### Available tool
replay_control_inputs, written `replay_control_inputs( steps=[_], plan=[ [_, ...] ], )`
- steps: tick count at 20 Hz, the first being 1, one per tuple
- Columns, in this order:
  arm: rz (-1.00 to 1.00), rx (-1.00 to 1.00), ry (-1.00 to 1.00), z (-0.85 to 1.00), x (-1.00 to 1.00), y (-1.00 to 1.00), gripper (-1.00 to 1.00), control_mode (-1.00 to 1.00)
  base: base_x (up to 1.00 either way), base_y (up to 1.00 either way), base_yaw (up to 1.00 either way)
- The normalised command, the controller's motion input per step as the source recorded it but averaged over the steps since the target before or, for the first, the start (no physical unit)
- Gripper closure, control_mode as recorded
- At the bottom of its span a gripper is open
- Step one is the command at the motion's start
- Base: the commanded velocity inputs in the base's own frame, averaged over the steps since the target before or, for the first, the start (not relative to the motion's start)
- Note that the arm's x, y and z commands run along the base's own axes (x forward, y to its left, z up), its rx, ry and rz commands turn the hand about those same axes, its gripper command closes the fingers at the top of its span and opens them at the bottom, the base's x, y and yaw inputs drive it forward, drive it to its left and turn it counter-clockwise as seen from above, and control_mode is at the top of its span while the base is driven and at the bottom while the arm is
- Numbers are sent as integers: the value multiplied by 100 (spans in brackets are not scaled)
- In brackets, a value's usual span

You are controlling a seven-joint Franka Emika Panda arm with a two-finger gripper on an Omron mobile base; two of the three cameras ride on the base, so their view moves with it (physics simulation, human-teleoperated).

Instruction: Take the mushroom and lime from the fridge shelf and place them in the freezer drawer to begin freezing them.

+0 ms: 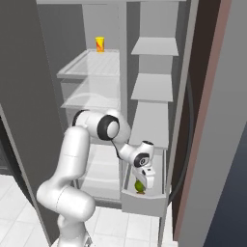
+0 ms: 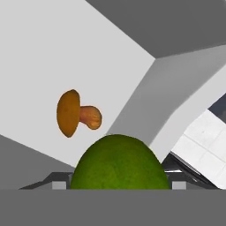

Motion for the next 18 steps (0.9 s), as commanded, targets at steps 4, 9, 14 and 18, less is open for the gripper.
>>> replay_control_inputs(
  steps=[4,9,14,18],
  plan=[
    [0,0,-2,-21,0,0,100,-100,0,0,0],
    [0,0,-2,-24,0,0,100,-100,0,0,0],
    [0,0,-1,-25,0,0,100,-100,0,0,0],
    [0,0,-1,-25,0,0,100,-100,0,0,0]
  ],
)
